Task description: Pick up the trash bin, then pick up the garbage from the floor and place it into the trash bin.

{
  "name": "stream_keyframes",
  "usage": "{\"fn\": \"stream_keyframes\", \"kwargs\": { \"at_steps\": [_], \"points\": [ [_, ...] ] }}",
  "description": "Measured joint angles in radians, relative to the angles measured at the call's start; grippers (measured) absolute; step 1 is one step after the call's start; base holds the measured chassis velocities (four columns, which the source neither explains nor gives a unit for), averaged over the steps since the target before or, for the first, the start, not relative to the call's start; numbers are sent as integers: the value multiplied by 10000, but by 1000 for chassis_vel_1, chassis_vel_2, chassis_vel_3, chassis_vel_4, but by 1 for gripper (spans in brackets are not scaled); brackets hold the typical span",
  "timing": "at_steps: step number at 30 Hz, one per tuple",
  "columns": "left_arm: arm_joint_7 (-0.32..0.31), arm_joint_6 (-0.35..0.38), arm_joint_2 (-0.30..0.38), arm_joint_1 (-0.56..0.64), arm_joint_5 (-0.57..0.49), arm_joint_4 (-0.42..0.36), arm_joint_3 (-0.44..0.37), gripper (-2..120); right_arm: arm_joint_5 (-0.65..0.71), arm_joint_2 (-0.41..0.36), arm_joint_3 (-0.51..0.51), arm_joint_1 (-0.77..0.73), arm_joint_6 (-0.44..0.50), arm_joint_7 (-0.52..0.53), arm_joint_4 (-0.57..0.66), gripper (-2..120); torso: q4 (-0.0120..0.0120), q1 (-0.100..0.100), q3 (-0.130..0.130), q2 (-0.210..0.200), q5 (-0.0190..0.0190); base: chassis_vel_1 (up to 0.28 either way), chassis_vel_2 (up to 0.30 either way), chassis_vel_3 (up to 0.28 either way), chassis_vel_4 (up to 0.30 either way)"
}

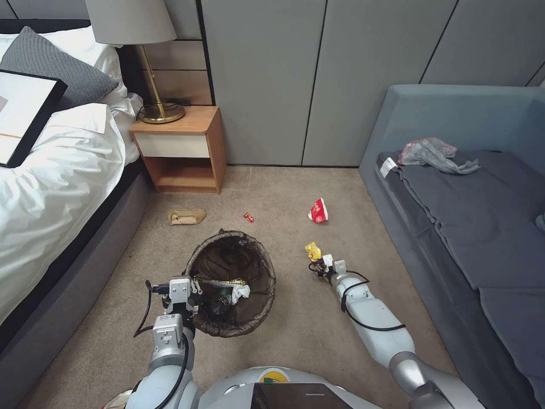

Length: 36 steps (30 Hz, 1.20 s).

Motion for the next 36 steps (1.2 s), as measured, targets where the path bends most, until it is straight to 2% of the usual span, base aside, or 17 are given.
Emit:
{"fn": "stream_keyframes", "kwargs": {
  "at_steps": [1,2,5,7,9,21,22,24,27,28,29,30,31,32,33,35,36],
  "points": [
    [0,0,0,0,0,0,0,0,0,0,0,0,0,0,0,33,0,0,0,0,0,0,0,0,0],
    [-7,-7,8,29,-1,3,-17,0,-4,24,82,137,176,-118,-384,25,0,0,-1,1,0,0,0,0,0],
    [-12,-8,8,15,-5,20,-41,0,37,-30,107,168,266,-171,-477,18,2,0,-1,1,5,0,0,0,0],
    [-15,-8,-26,-43,6,80,1,0,98,-185,129,149,270,-153,-361,4,-4,0,0,0,0,0,0,0,0],
    [-15,-8,-31,-60,7,93,18,0,110,-223,129,122,273,-142,-284,0,-8,0,0,0,-3,0,0,0,0],
    [-15,4,17,-122,-17,118,-6,0,305,-368,117,-364,458,188,723,0,-3,0,0,0,1,0,0,0,0],
    [-15,5,16,-126,-17,146,14,0,563,-447,116,-668,584,358,1394,0,-2,0,0,0,0,0,0,0,0],
    [-15,5,15,-131,-17,158,25,0,701,-483,119,-805,647,398,1760,0,-3,0,0,0,1,0,0,0,0],
    [-14,6,8,-173,-16,229,50,0,1468,-596,118,-1361,1527,445,3533,0,-3,0,0,1,-2,0,0,0,0],
    [-14,6,8,-173,-16,229,50,0,1468,-596,118,-1361,1527,445,3533,0,-3,0,0,1,-2,0,0,0,0],
    [-13,9,12,-173,-15,265,73,0,1742,-612,101,-1566,2485,179,4273,0,1,0,0,0,-2,0,0,0,0],
    [-13,10,16,-170,-15,278,82,0,1834,-618,91,-1641,2901,-19,4554,0,0,0,0,0,-2,0,0,0,0],
    [-11,15,35,-164,-21,323,106,0,2194,-670,69,-1922,3924,-809,5560,0,1,0,0,0,0,0,0,0,0],
    [-7,18,50,-169,-26,364,123,0,2607,-765,42,-2197,4495,-1682,6527,0,1,0,0,0,-1,0,0,0,0],
    [-7,18,50,-169,-26,364,123,0,2607,-765,42,-2197,4495,-1682,6527,0,1,0,0,0,-1,0,0,0,0],
    [-2,22,61,-220,-29,465,168,0,2932,-955,-105,-2611,4884,-2820,8038,0,-3,0,-1,1,-2,0,0,0,0],
    [-2,22,61,-220,-29,465,168,0,2932,-955,-105,-2611,4884,-2820,8038,0,-3,0,-1,1,-2,0,0,0,0]
  ]
}}
